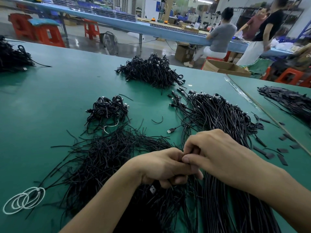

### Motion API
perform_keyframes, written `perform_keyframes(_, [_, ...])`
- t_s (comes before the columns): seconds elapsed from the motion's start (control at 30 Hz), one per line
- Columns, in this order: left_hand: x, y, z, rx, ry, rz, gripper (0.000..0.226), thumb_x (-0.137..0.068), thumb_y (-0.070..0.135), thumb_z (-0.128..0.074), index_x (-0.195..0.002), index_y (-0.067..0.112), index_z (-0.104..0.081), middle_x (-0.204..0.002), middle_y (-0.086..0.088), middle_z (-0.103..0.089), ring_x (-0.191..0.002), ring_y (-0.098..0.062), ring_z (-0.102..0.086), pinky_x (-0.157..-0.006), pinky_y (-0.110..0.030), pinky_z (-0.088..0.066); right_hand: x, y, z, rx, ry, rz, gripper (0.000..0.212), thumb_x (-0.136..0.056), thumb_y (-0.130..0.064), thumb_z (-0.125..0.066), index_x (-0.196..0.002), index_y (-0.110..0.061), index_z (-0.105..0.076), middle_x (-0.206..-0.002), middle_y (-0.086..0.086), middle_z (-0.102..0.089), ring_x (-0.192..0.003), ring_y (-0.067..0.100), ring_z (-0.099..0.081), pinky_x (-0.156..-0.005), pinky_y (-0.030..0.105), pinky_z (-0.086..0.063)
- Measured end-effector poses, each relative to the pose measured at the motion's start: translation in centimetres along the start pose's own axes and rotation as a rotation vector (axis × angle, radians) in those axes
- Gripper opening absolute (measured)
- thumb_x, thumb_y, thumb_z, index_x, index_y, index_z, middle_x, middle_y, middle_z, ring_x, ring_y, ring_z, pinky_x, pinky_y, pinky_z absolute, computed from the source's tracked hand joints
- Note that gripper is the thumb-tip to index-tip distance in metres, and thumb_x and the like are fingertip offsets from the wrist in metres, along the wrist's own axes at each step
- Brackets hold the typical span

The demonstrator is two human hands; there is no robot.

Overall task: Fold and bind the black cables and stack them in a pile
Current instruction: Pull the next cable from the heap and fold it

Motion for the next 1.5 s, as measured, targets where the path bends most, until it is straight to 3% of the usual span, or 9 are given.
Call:
perform_keyframes(0.3, [-0.2,0.2,0.2,-0.042,0.060,-0.014,0.020,-0.103,0.024,-0.053,-0.093,0.016,-0.068,-0.056,0.005,-0.046,-0.045,-0.005,-0.039,-0.037,-0.015,-0.033,0.0,-0.4,-0.7,0.101,-0.128,-0.048,0.012,-0.097,-0.038,-0.053,-0.090,-0.029,-0.057,-0.089,-0.005,-0.058,-0.092,0.011,-0.056,-0.084,0.034,-0.049])
perform_keyframes(0.47, [-0.4,-0.3,1.3,-0.066,0.180,0.007,0.039,-0.101,0.023,-0.053,-0.063,0.027,-0.060,-0.051,0.011,-0.048,-0.047,-0.010,-0.036,-0.043,-0.024,-0.031,-0.3,-0.7,-0.5,0.098,-0.090,-0.093,0.013,-0.098,-0.040,-0.052,-0.093,-0.028,-0.055,-0.098,-0.008,-0.052,-0.099,0.021,-0.055,-0.086,0.040,-0.049])
perform_keyframes(0.83, [-0.4,2.6,2.5,0.387,0.340,-0.277,0.025,-0.097,0.001,-0.047,-0.079,0.017,-0.051,-0.062,0.006,-0.033,-0.051,-0.005,-0.027,-0.043,-0.015,-0.025,0.2,-0.1,2.1,-0.084,0.346,-0.076,0.010,-0.094,-0.027,-0.061,-0.085,-0.027,-0.061,-0.087,-0.012,-0.055,-0.082,0.010,-0.056,-0.076,0.034,-0.048])
perform_keyframes(0.9, [-0.3,3.4,2.5,0.539,0.307,-0.332,0.010,-0.085,0.006,-0.051,-0.086,0.016,-0.052,-0.066,0.005,-0.034,-0.054,-0.006,-0.030,-0.043,-0.017,-0.025,0.5,0.4,2.6,-0.151,0.449,-0.095,0.010,-0.091,-0.021,-0.067,-0.083,-0.025,-0.064,-0.083,-0.013,-0.057,-0.078,0.005,-0.055,-0.073,0.024,-0.045])
perform_keyframes(1.0, [0.0,3.8,2.8,0.655,0.337,-0.418,0.019,-0.084,0.009,-0.048,-0.100,0.011,-0.059,-0.070,0.003,-0.042,-0.056,-0.006,-0.037,-0.045,-0.019,-0.031,1.1,1.5,2.5,-0.339,0.578,-0.155,0.013,-0.089,-0.015,-0.069,-0.079,-0.023,-0.067,-0.074,-0.014,-0.061,-0.071,0.001,-0.056,-0.064,0.010,-0.040])
perform_keyframes(1.13, [0.4,3.9,3.4,0.592,0.464,-0.520,0.026,-0.090,0.015,-0.056,-0.114,0.015,-0.066,-0.083,0.000,-0.056,-0.062,-0.006,-0.048,-0.051,-0.019,-0.040,1.0,3.1,-0.2,-0.939,0.567,-0.263,0.020,-0.094,-0.007,-0.064,-0.076,-0.015,-0.069,-0.067,-0.005,-0.066,-0.060,0.007,-0.060,-0.060,0.023,-0.051])
perform_keyframes(1.27, [1.3,4.3,4.8,0.331,0.647,-0.605,0.034,-0.087,0.020,-0.063,-0.121,0.024,-0.060,-0.088,0.015,-0.063,-0.081,-0.005,-0.061,-0.076,-0.021,-0.052,0.8,3.1,-2.0,-1.456,0.431,-0.345,0.008,-0.080,-0.018,-0.067,-0.073,-0.014,-0.069,-0.061,-0.002,-0.057,-0.053,0.005,-0.048,-0.044,0.014,-0.038])
perform_keyframes(1.4, [3.2,4.9,6.2,0.061,0.850,-0.652,0.021,-0.084,0.035,-0.076,-0.102,0.036,-0.065,-0.099,0.015,-0.063,-0.099,-0.003,-0.060,-0.085,-0.023,-0.050,0.5,2.7,-1.9,-1.568,0.315,-0.331,0.007,-0.075,-0.020,-0.066,-0.069,-0.015,-0.067,-0.065,0.001,-0.052,-0.057,0.007,-0.045,-0.046,0.018,-0.033])
perform_keyframes(1.5, [4.7,5.4,7.0,-0.199,1.026,-0.618,0.025,-0.078,0.053,-0.067,-0.102,0.049,-0.067,-0.082,0.013,-0.049,-0.074,0.000,-0.046,-0.065,-0.012,-0.039,0.3,2.3,-1.7,-1.542,0.295,-0.307,0.009,-0.072,-0.020,-0.067,-0.064,-0.019,-0.071,-0.065,0.001,-0.052,-0.058,0.008,-0.046,-0.047,0.019,-0.032])
Point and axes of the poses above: each hand's wrist, its own x-axis away from the middle knuckle, its own z-axis out of the back of the hand, y = z × x, the point moved 9 cm from there along -x, towards the middle knuckle
